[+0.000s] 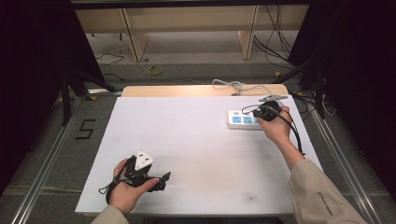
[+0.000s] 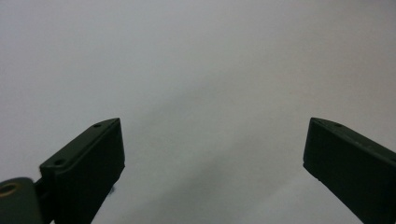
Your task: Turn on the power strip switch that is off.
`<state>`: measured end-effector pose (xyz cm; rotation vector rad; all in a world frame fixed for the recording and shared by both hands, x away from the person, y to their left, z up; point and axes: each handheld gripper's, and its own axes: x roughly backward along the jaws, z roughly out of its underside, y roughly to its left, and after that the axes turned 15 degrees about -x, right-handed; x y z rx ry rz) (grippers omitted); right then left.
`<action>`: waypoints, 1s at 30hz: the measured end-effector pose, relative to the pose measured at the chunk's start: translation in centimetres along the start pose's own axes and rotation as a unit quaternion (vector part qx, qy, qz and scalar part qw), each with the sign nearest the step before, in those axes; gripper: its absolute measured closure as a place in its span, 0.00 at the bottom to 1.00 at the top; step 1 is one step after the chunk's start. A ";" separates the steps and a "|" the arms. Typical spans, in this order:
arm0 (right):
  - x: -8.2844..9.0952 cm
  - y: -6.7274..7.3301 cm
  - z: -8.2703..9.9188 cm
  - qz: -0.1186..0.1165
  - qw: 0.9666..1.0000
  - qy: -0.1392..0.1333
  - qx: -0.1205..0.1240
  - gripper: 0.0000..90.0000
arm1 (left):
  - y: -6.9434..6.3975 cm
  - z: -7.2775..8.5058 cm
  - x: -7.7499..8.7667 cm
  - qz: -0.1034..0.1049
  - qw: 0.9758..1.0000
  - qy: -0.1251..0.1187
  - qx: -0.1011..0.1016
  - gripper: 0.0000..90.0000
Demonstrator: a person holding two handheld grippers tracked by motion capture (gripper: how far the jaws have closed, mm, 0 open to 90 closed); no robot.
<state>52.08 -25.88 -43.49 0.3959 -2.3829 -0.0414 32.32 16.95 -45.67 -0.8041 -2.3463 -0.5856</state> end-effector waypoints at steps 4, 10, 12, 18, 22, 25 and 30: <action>-0.2 0.0 -0.2 0.001 1.000 0.001 -0.001 1.00 | 0.0 0.0 0.0 0.001 1.000 -0.001 0.001 0.05; -0.7 -0.1 -0.1 0.002 1.000 0.004 -0.005 1.00 | 0.0 0.0 0.0 0.002 1.000 0.000 0.000 0.06; -0.8 0.0 0.0 0.002 1.000 0.005 -0.006 1.00 | 0.0 0.0 0.0 0.002 1.000 -0.001 0.000 0.06; -1.3 0.2 0.1 0.000 1.000 0.008 -0.006 1.00 | -0.1 0.0 -0.1 0.003 1.000 -0.002 0.000 0.06; -1.6 0.2 0.0 0.002 1.000 0.010 -0.006 1.00 | 0.0 0.0 0.0 0.003 1.000 -0.001 0.001 0.06; -1.8 0.3 0.0 0.003 1.000 0.012 -0.006 1.00 | -0.1 0.0 0.0 0.003 1.000 -0.002 0.001 0.06; -2.2 0.4 0.1 0.005 1.000 0.015 -0.004 1.00 | 0.0 0.0 -0.1 0.005 1.000 -0.001 0.002 0.06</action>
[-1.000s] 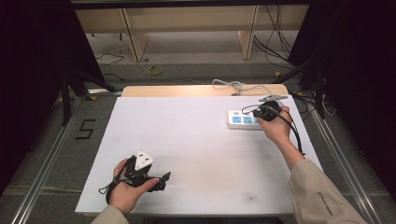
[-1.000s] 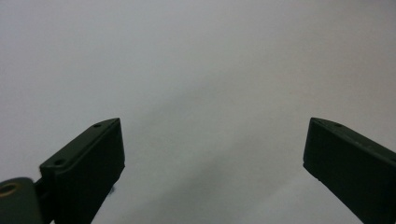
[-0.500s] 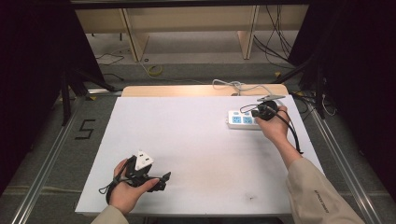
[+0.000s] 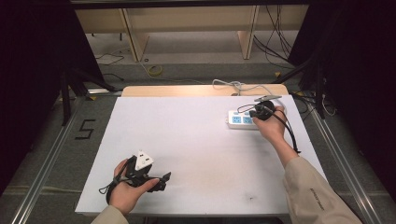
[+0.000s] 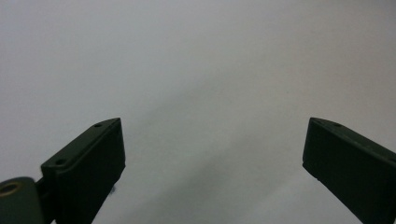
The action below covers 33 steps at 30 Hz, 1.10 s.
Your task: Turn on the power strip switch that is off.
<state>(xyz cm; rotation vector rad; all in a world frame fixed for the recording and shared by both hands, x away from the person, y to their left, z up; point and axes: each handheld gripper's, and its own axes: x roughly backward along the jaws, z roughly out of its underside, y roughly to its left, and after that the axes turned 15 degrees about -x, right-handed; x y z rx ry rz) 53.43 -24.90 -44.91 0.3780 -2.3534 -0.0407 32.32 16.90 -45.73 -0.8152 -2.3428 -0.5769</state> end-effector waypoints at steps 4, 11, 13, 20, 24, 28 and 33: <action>-0.2 0.0 -0.1 0.000 1.000 -0.001 -0.001 1.00 | 0.0 0.0 0.0 0.000 1.000 0.000 0.000 0.06; -0.7 0.2 -0.5 0.001 1.000 0.001 0.000 1.00 | 0.0 0.0 0.0 0.001 1.000 0.000 0.000 0.06; -0.8 0.3 -0.5 0.002 1.000 0.001 0.000 1.00 | 0.0 0.0 0.0 0.001 1.000 0.001 0.000 0.06; -1.3 0.4 -0.6 0.004 1.000 0.003 -0.001 1.00 | 0.0 0.0 0.0 0.001 1.000 0.000 -0.001 0.06; -1.4 0.3 -0.6 0.005 1.000 0.005 -0.003 1.00 | 0.0 0.0 -0.1 0.002 1.000 0.001 -0.001 0.06; -1.6 0.2 -0.7 0.006 1.000 0.006 -0.006 1.00 | 0.0 0.0 -0.1 0.002 1.000 0.002 -0.002 0.06; -1.7 0.3 -1.0 0.006 1.000 0.007 -0.004 1.00 | 0.0 0.0 -0.1 0.002 1.000 0.001 0.000 0.06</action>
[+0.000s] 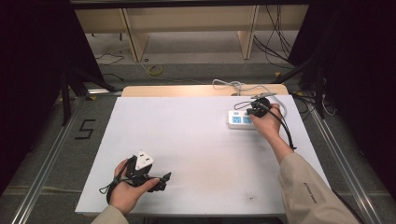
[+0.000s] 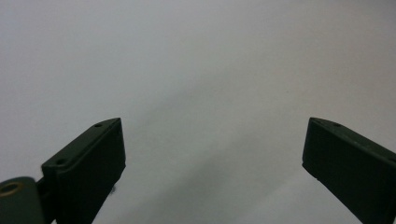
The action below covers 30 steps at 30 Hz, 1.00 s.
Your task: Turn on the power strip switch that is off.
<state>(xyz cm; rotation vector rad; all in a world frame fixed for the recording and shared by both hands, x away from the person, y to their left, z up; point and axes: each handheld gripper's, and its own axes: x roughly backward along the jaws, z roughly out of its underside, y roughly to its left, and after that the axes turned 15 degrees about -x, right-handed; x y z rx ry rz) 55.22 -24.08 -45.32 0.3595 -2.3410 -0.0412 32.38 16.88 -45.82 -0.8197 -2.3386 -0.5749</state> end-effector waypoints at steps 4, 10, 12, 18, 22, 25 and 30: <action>-0.1 0.2 -0.3 0.000 1.000 0.002 0.002 1.00 | 0.0 0.0 0.0 -0.001 1.000 0.000 -0.001 0.06; -0.3 0.5 -0.6 0.000 1.000 0.006 0.006 1.00 | 0.0 0.0 0.0 -0.001 1.000 -0.001 -0.001 0.06; -0.4 0.6 -0.6 0.001 1.000 0.008 0.007 1.00 | 0.0 0.0 0.0 0.000 1.000 -0.001 -0.001 0.06; -0.8 0.4 -0.6 0.007 1.000 0.014 0.006 1.00 | 0.0 0.0 0.0 0.000 1.000 0.000 -0.001 0.06; -0.9 0.4 -0.7 0.008 1.000 0.019 0.007 1.00 | 0.0 0.0 0.0 0.000 1.000 0.000 -0.002 0.06; -0.9 0.4 -0.8 0.007 1.000 0.020 0.007 1.00 | 0.0 0.0 0.0 0.000 1.000 0.000 -0.001 0.06; -0.9 0.4 -1.0 0.010 1.000 0.025 0.012 1.00 | 0.0 0.0 0.0 0.000 1.000 -0.001 -0.001 0.06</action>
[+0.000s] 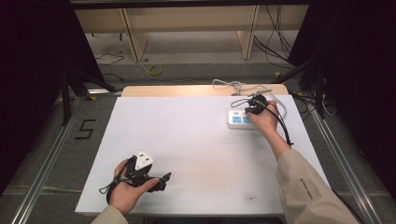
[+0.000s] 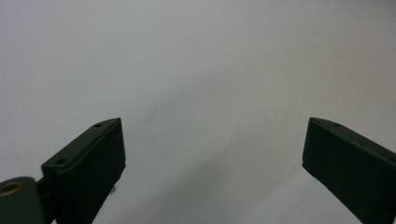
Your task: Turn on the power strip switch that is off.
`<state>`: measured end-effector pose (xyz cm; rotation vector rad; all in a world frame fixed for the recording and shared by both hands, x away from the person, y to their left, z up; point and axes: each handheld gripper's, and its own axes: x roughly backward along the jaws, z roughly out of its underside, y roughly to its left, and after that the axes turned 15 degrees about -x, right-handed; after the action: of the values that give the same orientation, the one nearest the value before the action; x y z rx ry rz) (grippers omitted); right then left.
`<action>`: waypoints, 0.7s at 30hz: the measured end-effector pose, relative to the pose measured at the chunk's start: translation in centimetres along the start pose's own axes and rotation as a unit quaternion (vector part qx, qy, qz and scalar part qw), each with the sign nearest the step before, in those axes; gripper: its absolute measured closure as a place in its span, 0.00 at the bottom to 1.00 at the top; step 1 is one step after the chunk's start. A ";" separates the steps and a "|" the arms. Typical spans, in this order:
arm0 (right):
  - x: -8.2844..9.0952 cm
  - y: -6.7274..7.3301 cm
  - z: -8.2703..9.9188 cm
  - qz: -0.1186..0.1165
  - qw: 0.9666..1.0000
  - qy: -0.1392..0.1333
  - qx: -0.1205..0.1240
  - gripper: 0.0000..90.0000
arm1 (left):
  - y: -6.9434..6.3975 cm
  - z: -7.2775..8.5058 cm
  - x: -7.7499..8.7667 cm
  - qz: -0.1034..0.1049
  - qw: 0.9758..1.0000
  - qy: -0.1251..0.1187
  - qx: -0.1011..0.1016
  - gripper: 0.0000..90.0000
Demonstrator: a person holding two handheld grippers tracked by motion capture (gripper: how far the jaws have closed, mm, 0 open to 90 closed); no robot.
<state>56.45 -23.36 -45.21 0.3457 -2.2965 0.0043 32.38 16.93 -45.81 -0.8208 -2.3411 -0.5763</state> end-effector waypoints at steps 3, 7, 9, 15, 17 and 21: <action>0.0 0.0 0.0 -0.001 1.000 0.001 -0.001 1.00 | 0.0 0.0 0.0 0.000 1.000 0.000 0.000 0.06; -0.1 0.1 -0.1 0.000 1.000 0.004 0.000 1.00 | 0.0 0.0 0.0 -0.001 1.000 0.000 0.000 0.06; -0.1 0.1 -0.1 0.001 1.000 0.006 0.000 1.00 | 0.0 0.0 0.0 -0.001 1.000 0.000 0.000 0.06; -0.1 0.1 -0.2 0.001 1.000 0.011 -0.002 1.00 | 0.0 0.0 0.0 -0.001 1.000 -0.001 0.001 0.06; -0.1 0.1 -0.2 0.001 1.000 0.012 -0.003 1.00 | 0.0 0.0 0.0 -0.001 1.000 -0.001 0.002 0.06; -0.2 0.2 -0.2 0.003 1.000 0.013 -0.006 1.00 | 0.0 0.0 0.0 -0.001 1.000 -0.001 0.002 0.06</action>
<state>56.68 -23.14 -45.16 0.3314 -2.2706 -0.0022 32.35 16.94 -45.81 -0.8182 -2.3436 -0.5721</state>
